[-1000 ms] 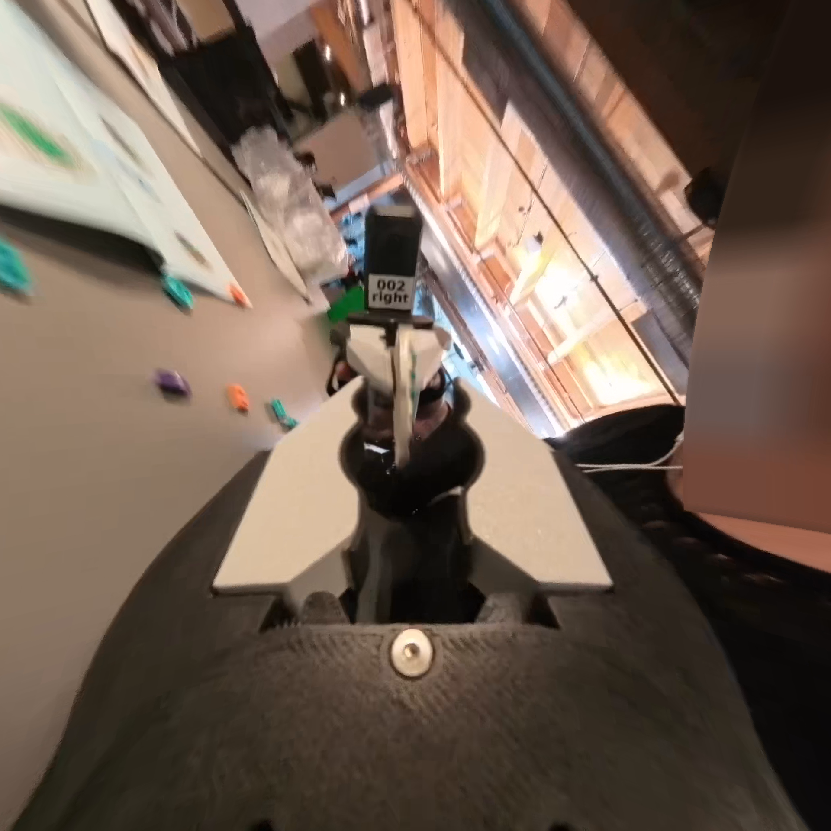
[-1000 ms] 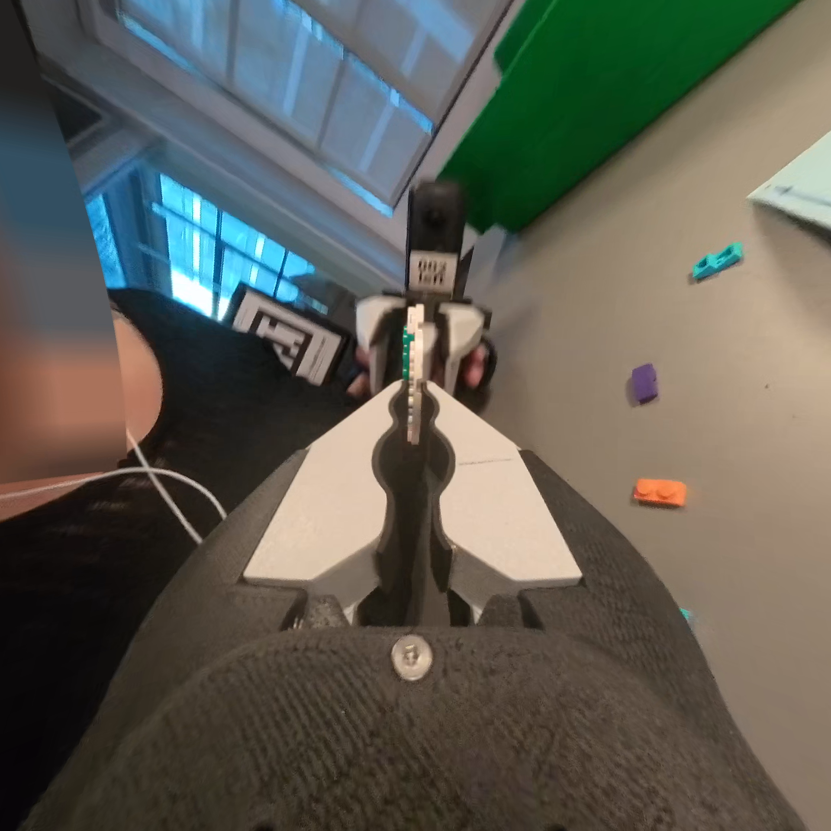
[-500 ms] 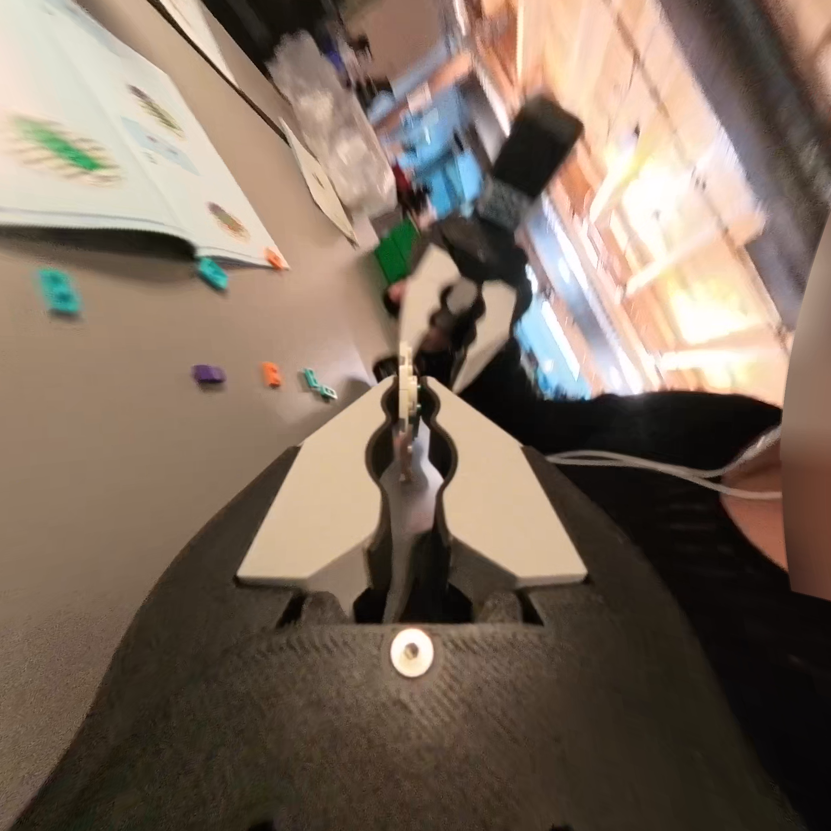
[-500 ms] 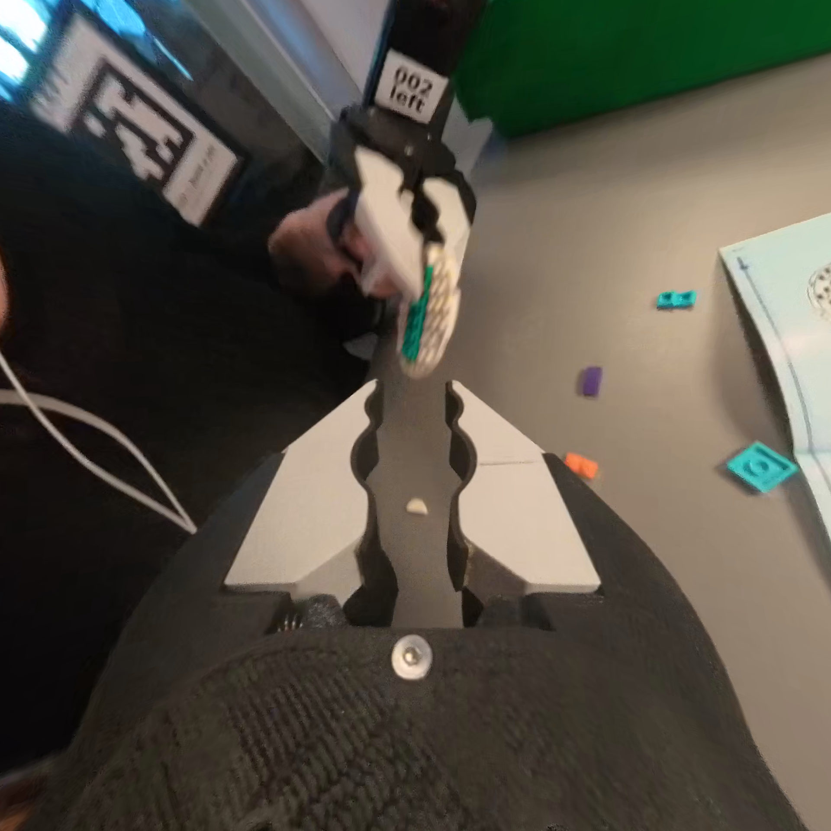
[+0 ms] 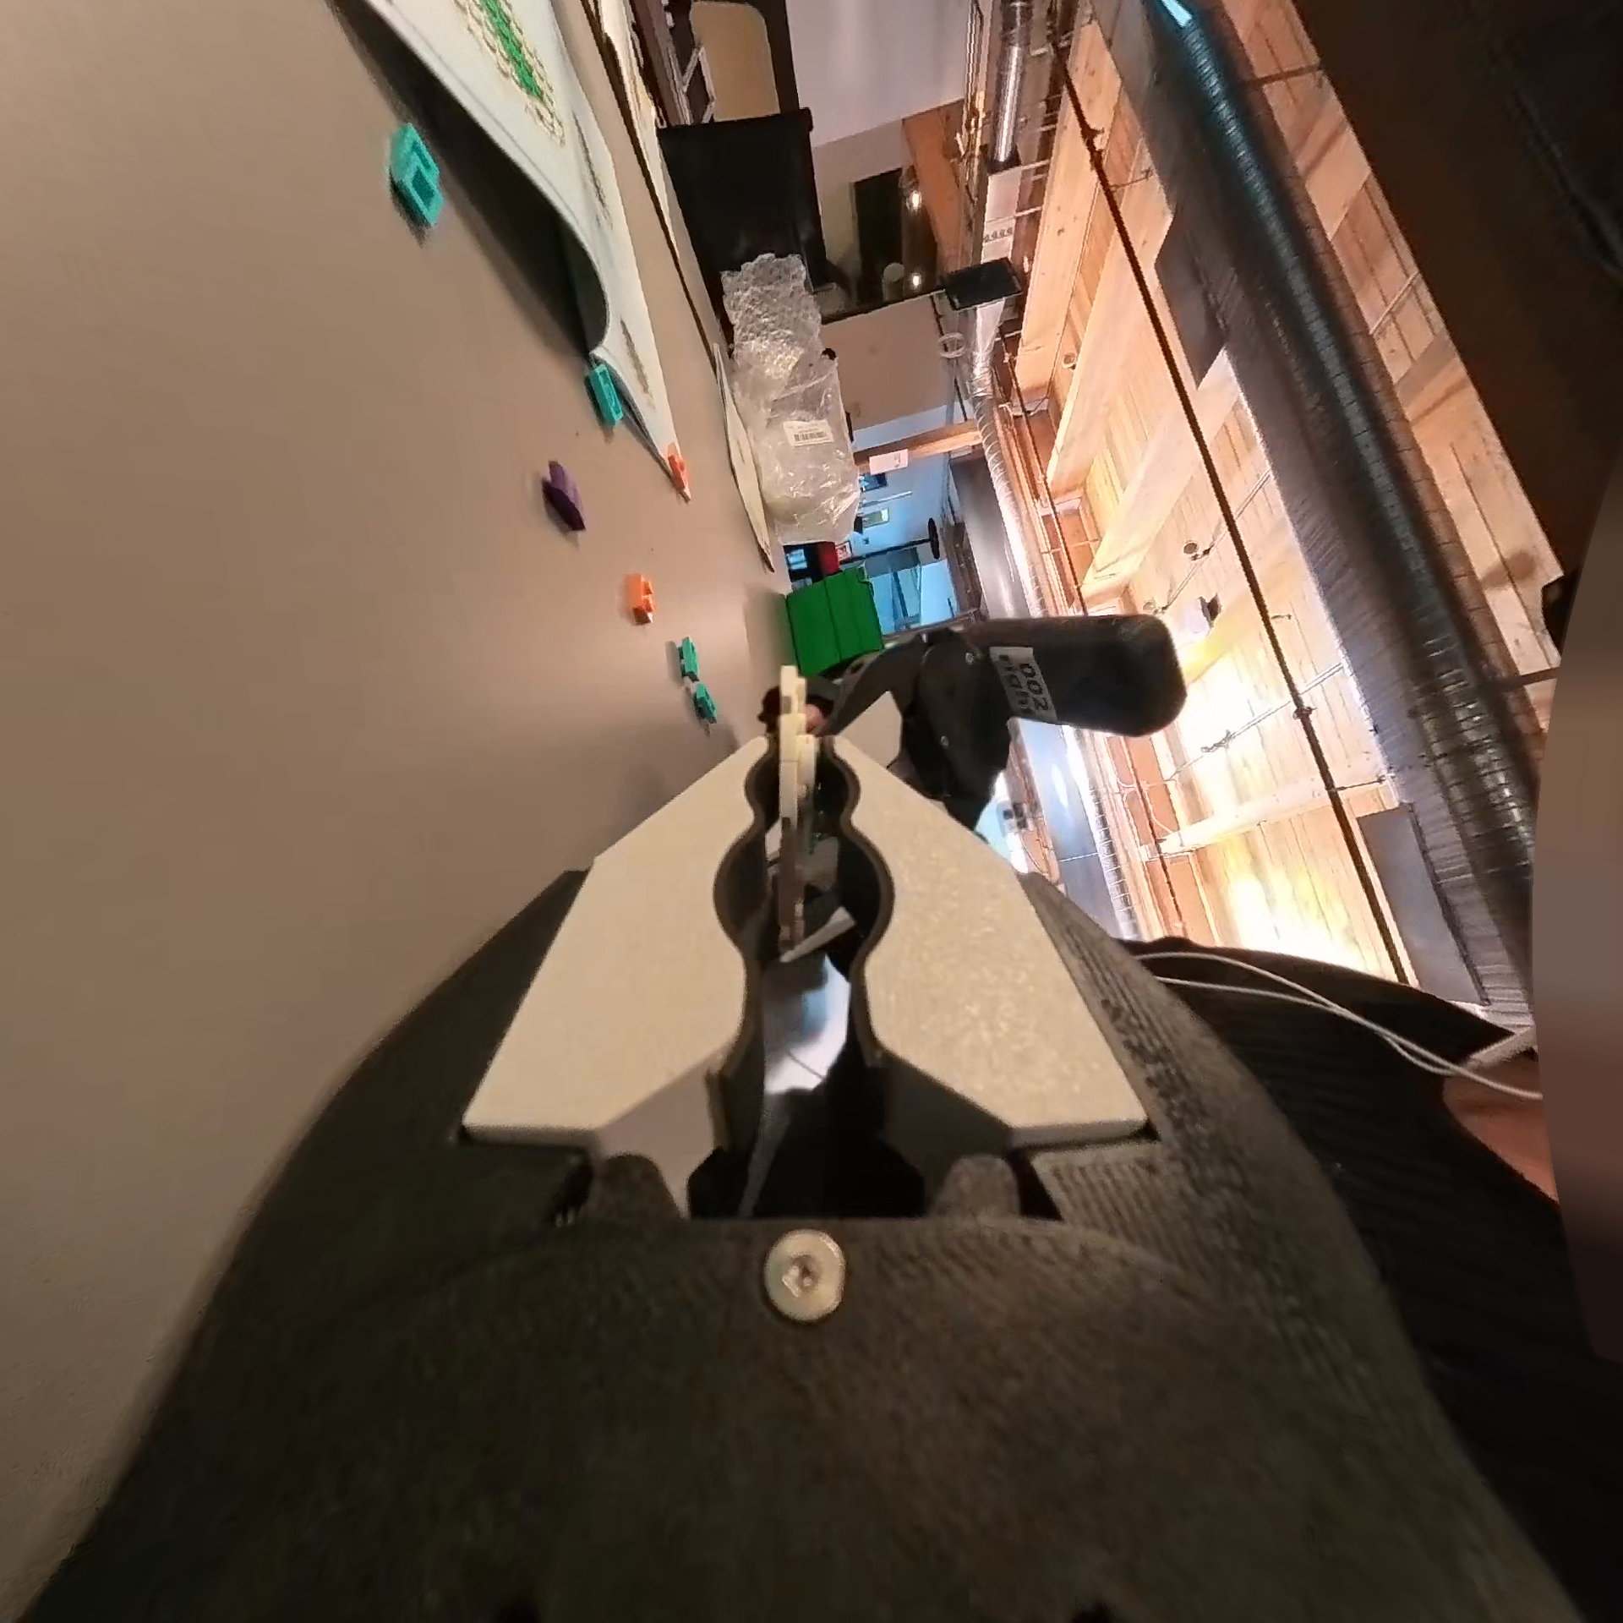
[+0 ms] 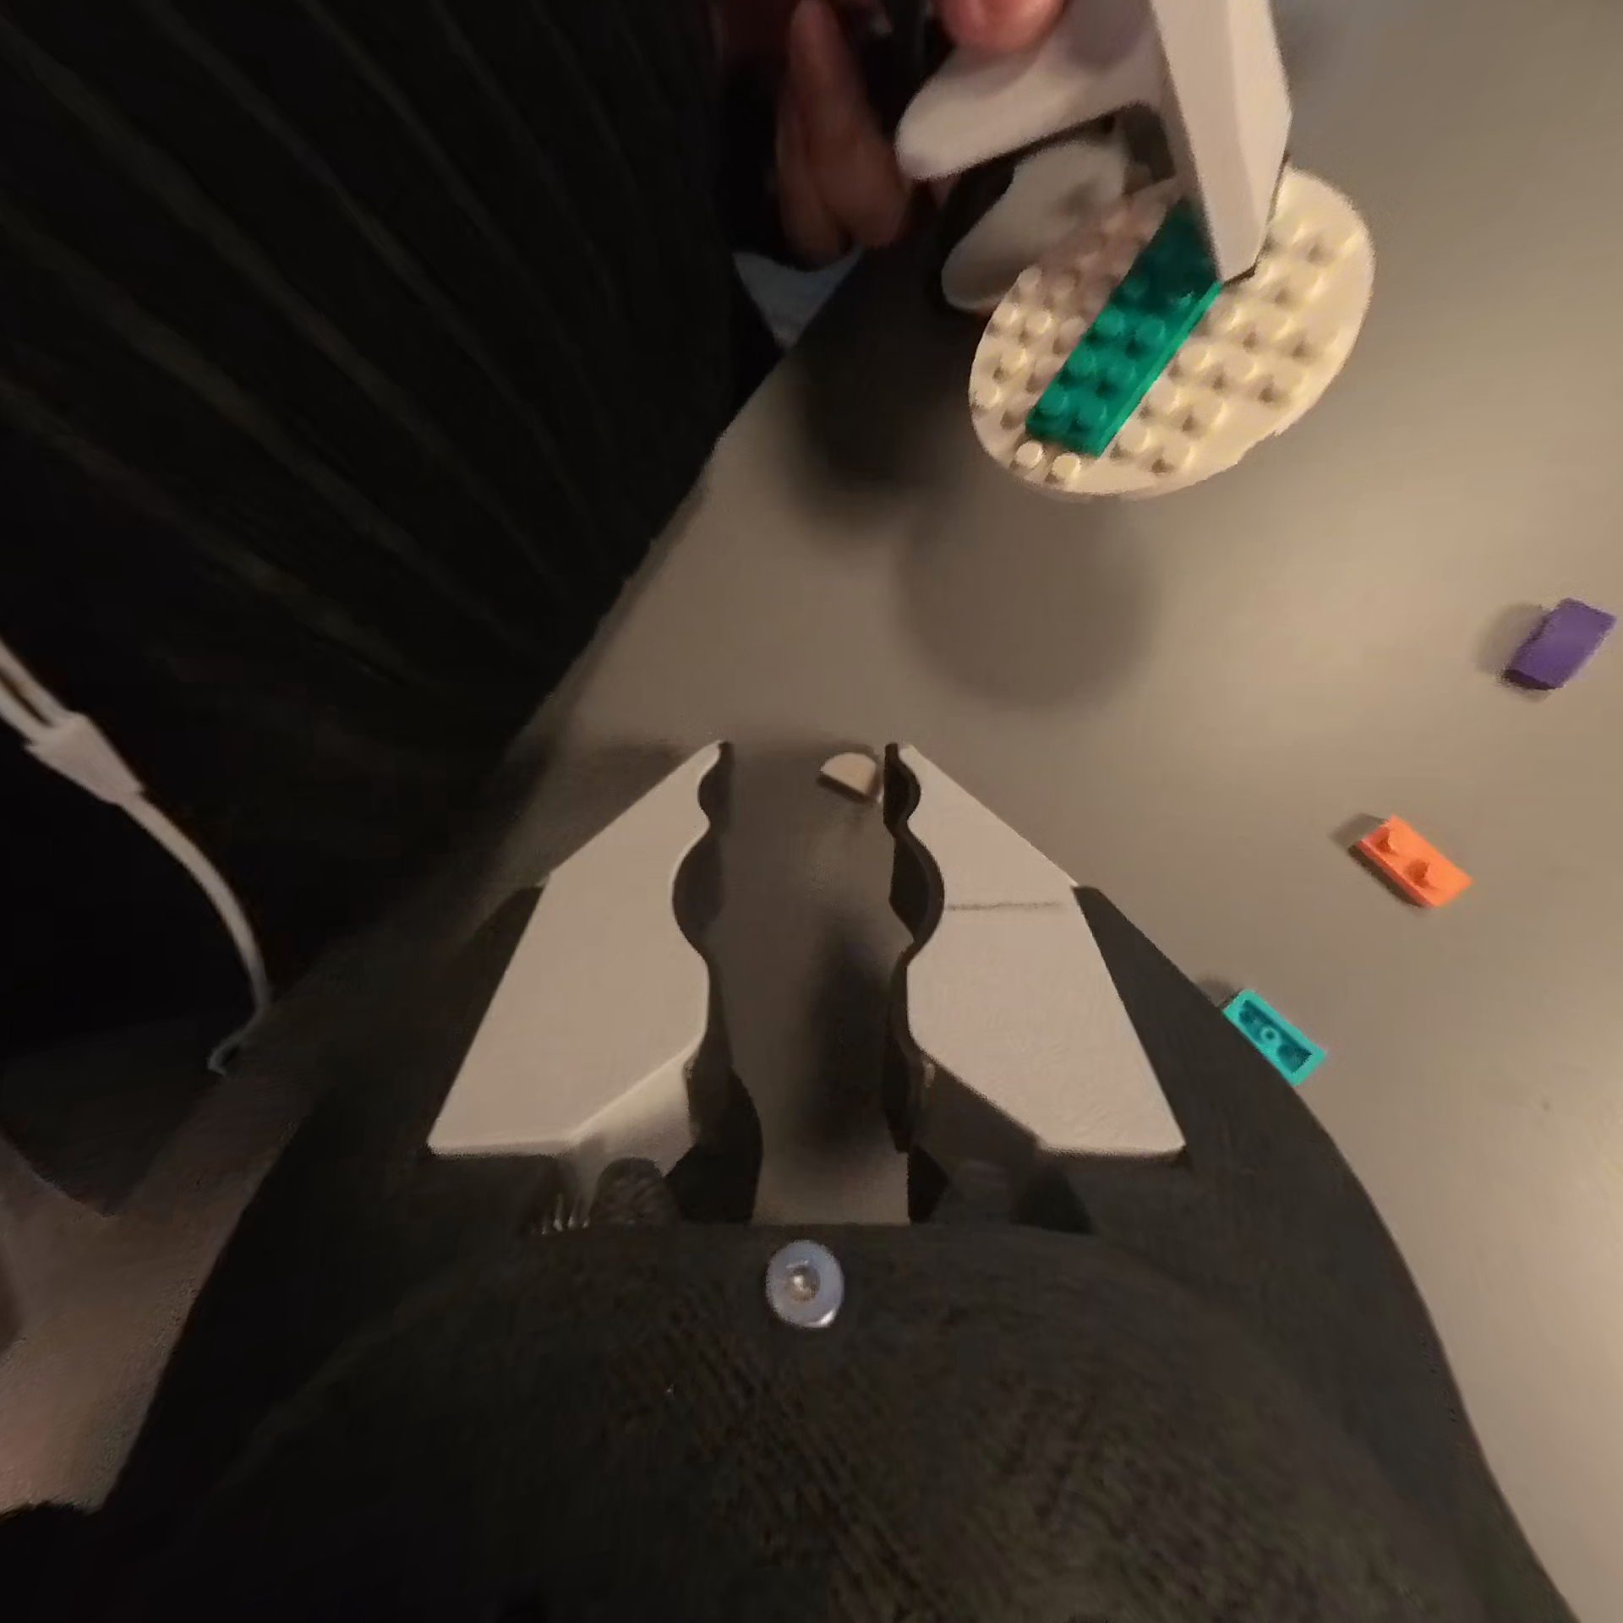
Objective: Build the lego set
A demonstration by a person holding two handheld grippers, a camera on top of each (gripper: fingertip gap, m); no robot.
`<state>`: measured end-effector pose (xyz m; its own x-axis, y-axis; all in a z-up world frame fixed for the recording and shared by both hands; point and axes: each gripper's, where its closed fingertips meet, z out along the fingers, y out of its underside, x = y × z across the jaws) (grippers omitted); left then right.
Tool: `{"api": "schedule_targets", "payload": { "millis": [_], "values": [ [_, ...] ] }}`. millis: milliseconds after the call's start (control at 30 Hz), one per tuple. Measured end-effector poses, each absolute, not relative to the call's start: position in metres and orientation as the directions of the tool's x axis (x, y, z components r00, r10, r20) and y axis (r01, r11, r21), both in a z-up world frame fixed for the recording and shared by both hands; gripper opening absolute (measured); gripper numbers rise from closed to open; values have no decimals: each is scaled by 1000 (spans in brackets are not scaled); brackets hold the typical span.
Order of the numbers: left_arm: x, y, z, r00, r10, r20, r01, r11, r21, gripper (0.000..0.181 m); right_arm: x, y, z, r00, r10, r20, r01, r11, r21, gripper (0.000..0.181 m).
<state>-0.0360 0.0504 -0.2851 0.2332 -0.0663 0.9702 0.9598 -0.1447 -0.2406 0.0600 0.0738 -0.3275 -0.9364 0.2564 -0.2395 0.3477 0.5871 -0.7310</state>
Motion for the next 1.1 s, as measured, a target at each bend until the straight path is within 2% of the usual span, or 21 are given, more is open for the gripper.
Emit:
{"api": "schedule_targets", "payload": {
  "millis": [267, 333, 467, 533, 633, 800, 933, 1100],
  "values": [
    [-38, 49, -283, 243, -76, 967, 962, -109, -250, 7, 54, 82, -335, -969, 208, -132, 243, 713, -658, 6],
    [-39, 49, -283, 241, -68, 968, 963, -105, -248, 7, 43, 85, -335, -957, 277, -82, 259, 696, -670, 5],
    [-48, 51, -279, 274, -56, 960, 958, -67, -278, 7, 10, 107, -331, -829, 558, -39, 419, 574, -704, 0],
    [-55, 52, -275, 288, -58, 956, 956, -32, -290, 7, 5, 114, -329, -768, 639, -52, 472, 509, -720, 3],
    [-62, 53, -272, 285, -59, 957, 958, 3, -285, 7, 3, 116, -327, -694, 712, -106, 527, 402, -749, 26],
    [-65, 52, -274, 261, -55, 964, 965, 24, -260, 7, 6, 116, -331, -669, 721, -181, 561, 331, -759, 26],
    [-66, 51, -276, 263, -47, 964, 965, 31, -262, 7, 9, 112, -332, -687, 704, -180, 556, 349, -754, 27],
    [-65, 51, -278, 261, -39, 964, 965, 24, -261, 7, 30, 95, -326, -743, 606, -285, 577, 364, -731, 23]
  ]
}}
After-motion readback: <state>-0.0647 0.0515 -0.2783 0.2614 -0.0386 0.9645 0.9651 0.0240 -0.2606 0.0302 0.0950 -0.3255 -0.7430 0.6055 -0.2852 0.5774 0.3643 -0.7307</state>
